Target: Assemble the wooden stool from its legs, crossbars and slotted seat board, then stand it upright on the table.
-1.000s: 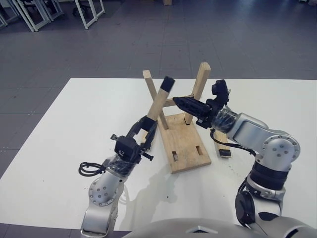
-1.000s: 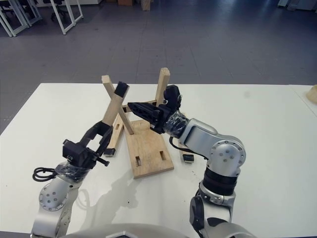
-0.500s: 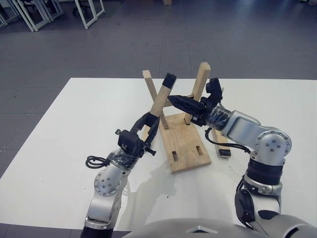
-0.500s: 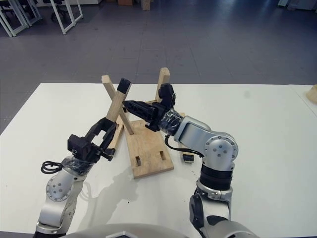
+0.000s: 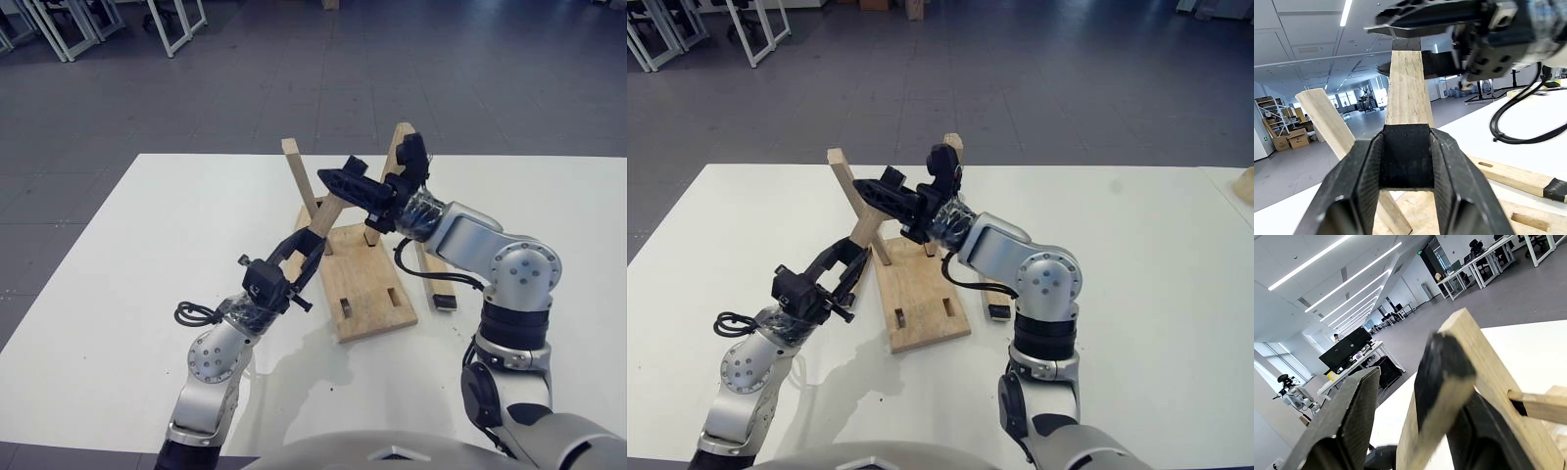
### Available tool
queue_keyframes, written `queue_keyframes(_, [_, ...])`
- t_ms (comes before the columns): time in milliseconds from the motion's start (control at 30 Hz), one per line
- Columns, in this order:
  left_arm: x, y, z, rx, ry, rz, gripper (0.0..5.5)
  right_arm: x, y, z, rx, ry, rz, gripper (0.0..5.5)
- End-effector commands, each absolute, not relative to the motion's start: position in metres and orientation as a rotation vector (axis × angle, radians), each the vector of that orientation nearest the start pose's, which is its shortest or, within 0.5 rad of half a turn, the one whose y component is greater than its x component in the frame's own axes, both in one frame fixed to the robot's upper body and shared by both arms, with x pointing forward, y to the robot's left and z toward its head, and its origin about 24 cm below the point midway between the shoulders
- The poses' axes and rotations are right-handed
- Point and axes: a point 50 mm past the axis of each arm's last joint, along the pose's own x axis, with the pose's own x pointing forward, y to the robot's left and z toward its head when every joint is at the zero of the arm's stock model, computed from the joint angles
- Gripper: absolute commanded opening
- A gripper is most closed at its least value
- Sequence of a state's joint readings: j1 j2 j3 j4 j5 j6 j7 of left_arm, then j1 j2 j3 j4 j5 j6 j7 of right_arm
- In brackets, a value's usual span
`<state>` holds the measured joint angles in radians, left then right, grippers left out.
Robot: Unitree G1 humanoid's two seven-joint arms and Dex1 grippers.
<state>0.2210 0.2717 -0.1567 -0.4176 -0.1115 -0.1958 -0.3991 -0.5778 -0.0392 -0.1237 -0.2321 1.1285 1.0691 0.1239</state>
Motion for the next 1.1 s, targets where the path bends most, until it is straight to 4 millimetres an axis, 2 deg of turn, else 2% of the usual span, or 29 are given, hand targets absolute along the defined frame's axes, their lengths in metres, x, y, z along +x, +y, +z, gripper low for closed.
queue_keyframes(33, [0.194, 0.129, 0.096, 0.177, -0.304, -0.591, 1.3, 0.279, -0.055, 0.202, 0.734, 0.188, 1.106, 1.56])
queue_keyframes(233, [0.194, 0.128, 0.095, 0.172, -0.299, -0.578, 1.3, 0.275, -0.053, 0.203, 0.769, 0.2, 1.142, 0.51])
queue_keyframes(333, [0.194, 0.126, 0.091, 0.136, -0.269, -0.587, 1.3, 0.275, -0.053, 0.204, 0.791, 0.201, 1.139, 0.43])
queue_keyframes(367, [0.194, 0.125, 0.09, 0.111, -0.253, -0.602, 1.68, 0.276, -0.054, 0.203, 0.789, 0.202, 1.133, 0.43])
queue_keyframes(467, [0.194, 0.124, 0.09, 0.059, -0.216, -0.622, 2.08, 0.283, -0.062, 0.195, 0.734, 0.206, 1.043, 0.42])
queue_keyframes(567, [0.194, 0.128, 0.087, 0.044, -0.178, -0.609, 2.57, 0.29, -0.092, 0.185, 0.666, 0.197, 0.902, 0.42])
queue_keyframes(667, [0.197, 0.137, 0.083, 0.067, -0.14, -0.572, 3.1, 0.283, -0.143, 0.181, 0.562, 0.164, 0.713, 0.42])
queue_keyframes(733, [0.201, 0.146, 0.078, 0.064, -0.096, -0.493, 3.4, 0.278, -0.176, 0.176, 0.357, 0.162, 0.52, 0.42])
queue_keyframes(800, [0.207, 0.153, 0.073, 0.036, -0.043, -0.378, 3.46, 0.281, -0.197, 0.171, 0.154, 0.145, 0.332, 0.42])
queue_keyframes(900, [0.214, 0.152, 0.07, 0.027, 0.008, -0.286, 3.46, 0.294, -0.198, 0.161, 0.058, 0.111, 0.229, 0.42])
queue_keyframes(1100, [0.218, 0.149, 0.067, 0.054, 0.035, -0.241, 3.46, 0.314, -0.184, 0.145, 0.066, 0.104, 0.226, 0.42])
